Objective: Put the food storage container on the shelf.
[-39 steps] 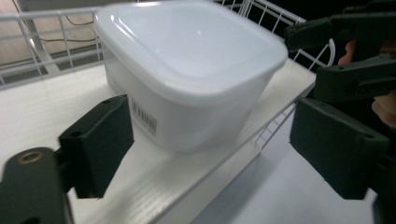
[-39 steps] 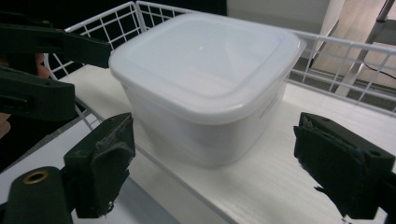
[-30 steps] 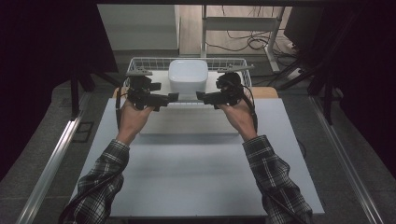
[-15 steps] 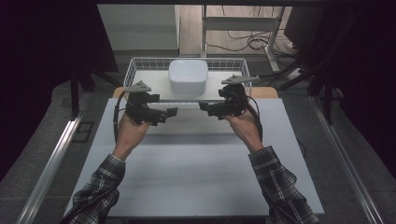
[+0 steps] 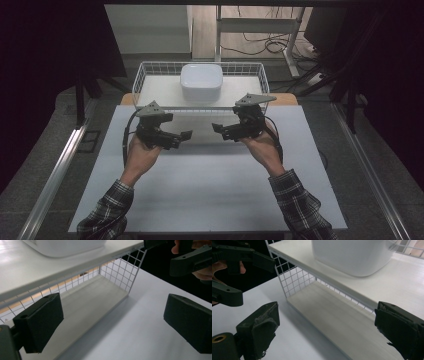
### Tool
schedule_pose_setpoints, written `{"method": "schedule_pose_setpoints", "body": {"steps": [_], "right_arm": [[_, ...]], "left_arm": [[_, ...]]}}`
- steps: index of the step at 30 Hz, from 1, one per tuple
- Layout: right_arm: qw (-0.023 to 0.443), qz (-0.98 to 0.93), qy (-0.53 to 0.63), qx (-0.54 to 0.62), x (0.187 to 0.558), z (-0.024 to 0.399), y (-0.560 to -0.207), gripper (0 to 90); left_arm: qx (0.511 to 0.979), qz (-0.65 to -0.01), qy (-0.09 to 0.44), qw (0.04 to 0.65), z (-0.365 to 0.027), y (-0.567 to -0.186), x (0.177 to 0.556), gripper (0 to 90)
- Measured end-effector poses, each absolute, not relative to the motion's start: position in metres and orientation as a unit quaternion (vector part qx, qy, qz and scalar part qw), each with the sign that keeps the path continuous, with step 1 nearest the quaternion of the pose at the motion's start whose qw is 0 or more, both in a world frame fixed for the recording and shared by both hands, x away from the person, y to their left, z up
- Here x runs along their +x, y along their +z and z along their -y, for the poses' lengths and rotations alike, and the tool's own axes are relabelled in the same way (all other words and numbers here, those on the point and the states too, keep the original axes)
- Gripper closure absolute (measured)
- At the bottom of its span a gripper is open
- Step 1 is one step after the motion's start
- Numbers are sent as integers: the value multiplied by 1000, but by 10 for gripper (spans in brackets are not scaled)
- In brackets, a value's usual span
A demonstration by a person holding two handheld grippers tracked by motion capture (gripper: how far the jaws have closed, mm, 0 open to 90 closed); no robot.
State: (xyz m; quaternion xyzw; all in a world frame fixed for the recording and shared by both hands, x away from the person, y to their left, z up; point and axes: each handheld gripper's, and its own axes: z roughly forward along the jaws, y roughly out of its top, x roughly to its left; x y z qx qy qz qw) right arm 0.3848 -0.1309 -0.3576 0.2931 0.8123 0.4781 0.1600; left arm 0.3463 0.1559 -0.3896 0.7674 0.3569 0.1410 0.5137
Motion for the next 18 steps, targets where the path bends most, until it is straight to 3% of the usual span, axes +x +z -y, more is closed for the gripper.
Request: {"method": "schedule_pose_setpoints", "body": {"steps": [18], "right_arm": [[164, -826, 465, 274, 362, 131, -398, 44]], "left_arm": [[777, -347, 121, 512, -153, -434, 324, 22]]}}
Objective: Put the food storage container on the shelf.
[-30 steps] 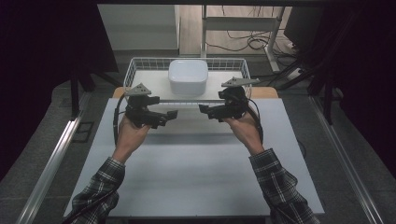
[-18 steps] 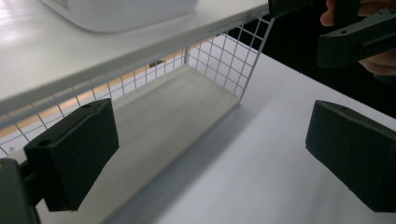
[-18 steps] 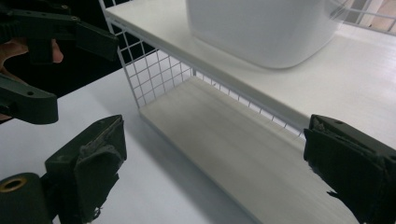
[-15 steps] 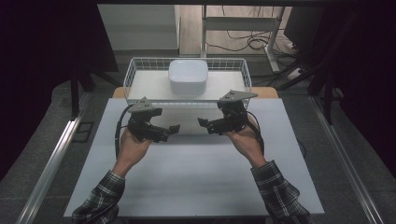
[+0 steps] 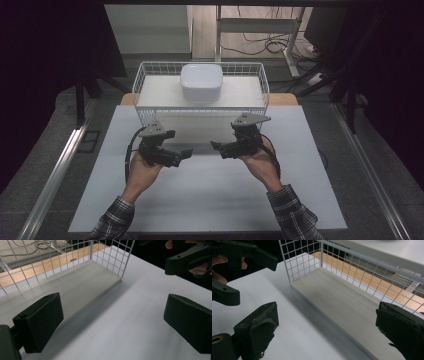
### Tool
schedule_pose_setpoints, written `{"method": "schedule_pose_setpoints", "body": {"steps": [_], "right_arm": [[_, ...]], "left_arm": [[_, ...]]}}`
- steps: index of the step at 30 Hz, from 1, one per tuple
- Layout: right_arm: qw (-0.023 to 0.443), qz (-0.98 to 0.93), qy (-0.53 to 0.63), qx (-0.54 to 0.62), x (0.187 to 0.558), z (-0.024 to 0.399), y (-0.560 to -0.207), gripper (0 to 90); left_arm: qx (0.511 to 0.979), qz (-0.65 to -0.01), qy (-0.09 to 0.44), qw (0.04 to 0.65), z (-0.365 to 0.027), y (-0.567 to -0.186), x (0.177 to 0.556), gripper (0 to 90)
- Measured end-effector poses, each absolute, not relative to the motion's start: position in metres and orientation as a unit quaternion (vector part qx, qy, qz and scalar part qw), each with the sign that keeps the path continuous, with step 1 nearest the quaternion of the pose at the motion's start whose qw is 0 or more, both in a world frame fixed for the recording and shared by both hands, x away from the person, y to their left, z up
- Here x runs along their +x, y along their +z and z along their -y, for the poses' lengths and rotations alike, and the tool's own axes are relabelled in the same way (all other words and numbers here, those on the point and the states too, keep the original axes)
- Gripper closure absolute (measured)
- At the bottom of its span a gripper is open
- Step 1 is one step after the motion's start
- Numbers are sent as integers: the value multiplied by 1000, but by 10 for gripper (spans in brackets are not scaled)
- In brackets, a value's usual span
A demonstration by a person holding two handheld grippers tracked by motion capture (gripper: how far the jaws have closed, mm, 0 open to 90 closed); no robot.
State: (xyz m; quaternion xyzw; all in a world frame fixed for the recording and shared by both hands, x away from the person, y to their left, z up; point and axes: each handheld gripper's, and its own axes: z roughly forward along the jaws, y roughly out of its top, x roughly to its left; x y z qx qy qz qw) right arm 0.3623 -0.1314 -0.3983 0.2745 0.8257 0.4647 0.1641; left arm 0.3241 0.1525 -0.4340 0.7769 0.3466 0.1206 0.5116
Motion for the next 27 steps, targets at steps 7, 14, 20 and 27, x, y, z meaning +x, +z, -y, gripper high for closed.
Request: {"method": "schedule_pose_setpoints", "body": {"steps": [7, 14, 20, 27], "right_arm": [[161, -830, 459, 272, 357, 131, -412, 37], [153, -838, 454, 262, 350, 131, -422, 18], [156, -843, 445, 261, 340, 134, -430, 0], [153, -844, 445, 257, 331, 142, -438, 0]], "left_arm": [[788, -343, 116, 499, -148, -449, 321, 33], [797, -334, 112, 491, -145, -457, 316, 35], [795, -337, 111, 493, -147, -465, 308, 35], [792, -344, 109, 492, -153, -476, 298, 34]]}}
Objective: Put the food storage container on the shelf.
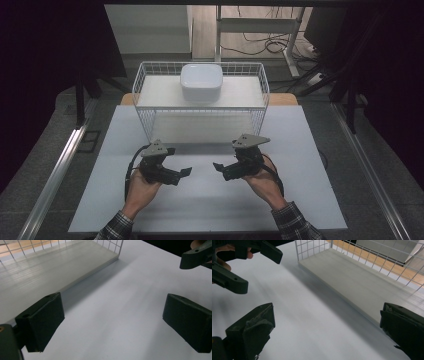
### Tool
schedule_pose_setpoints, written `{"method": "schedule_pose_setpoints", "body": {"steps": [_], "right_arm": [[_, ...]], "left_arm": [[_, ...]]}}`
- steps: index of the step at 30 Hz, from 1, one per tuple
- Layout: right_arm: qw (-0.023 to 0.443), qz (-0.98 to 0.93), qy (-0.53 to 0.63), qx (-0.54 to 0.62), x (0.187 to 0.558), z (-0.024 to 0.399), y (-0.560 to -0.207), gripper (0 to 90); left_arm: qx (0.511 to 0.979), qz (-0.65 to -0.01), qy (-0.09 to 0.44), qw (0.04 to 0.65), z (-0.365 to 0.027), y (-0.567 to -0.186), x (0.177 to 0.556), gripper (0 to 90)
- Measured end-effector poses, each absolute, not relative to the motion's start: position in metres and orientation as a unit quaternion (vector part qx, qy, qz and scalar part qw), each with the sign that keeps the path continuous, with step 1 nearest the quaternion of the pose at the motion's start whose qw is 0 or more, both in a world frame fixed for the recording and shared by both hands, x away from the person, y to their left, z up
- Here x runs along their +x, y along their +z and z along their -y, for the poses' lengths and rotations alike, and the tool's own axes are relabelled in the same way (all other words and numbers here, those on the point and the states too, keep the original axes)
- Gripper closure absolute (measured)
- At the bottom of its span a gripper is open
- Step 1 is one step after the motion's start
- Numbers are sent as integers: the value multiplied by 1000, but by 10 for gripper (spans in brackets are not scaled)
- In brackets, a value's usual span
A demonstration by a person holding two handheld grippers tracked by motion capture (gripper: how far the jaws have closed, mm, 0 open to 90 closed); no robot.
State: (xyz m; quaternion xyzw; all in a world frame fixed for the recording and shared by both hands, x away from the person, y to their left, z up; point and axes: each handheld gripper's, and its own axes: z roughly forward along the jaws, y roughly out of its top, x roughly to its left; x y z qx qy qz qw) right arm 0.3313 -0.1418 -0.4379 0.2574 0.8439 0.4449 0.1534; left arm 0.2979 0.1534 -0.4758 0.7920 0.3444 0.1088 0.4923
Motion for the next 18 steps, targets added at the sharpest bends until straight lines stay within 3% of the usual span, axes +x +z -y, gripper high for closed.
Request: {"method": "schedule_pose_setpoints", "body": {"steps": [18], "right_arm": [[164, -838, 441, 277, 308, 177, -449, 0]], "left_arm": [[789, -365, 129, 478, -180, -488, 265, 36]]}}
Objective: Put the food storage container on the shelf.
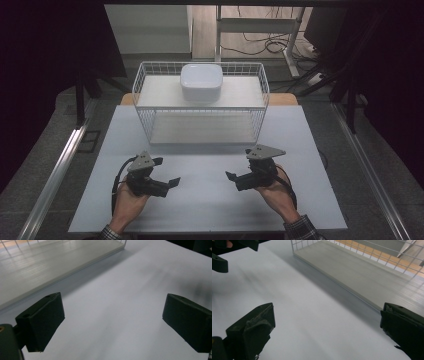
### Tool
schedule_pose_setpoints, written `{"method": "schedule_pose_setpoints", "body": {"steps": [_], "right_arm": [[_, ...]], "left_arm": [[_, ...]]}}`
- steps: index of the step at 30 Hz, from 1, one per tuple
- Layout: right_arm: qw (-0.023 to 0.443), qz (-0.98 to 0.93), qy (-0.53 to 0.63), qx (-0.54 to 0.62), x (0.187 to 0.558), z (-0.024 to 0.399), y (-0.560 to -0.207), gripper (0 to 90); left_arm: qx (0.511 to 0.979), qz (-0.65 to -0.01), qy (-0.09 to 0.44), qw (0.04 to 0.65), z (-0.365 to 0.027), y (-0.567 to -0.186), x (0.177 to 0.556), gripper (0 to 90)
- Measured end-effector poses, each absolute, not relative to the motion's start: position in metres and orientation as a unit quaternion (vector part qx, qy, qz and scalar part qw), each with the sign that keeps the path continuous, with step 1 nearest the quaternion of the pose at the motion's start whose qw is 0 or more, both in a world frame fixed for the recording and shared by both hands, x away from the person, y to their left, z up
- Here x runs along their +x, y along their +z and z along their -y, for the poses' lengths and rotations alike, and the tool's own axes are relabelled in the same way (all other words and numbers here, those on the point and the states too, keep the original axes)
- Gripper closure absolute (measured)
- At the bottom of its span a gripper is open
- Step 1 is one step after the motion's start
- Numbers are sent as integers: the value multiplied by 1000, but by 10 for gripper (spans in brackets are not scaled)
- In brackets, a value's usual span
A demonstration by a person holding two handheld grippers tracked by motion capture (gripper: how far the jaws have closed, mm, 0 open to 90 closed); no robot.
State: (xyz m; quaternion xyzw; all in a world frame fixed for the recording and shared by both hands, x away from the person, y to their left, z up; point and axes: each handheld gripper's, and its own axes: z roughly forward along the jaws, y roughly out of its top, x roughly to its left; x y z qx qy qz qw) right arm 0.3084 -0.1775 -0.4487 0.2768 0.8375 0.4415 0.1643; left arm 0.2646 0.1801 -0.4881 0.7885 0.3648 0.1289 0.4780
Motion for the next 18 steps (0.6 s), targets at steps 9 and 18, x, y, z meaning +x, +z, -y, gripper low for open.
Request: {"method": "schedule_pose_setpoints", "body": {"steps": [9, 18], "right_arm": [[168, -833, 436, 295, 300, 201, -460, 0], [178, -831, 427, 309, 293, 219, -469, 0]], "left_arm": [[785, -388, 122, 468, -199, -502, 254, 36], [789, -398, 128, 451, -210, -509, 243, 36]]}}
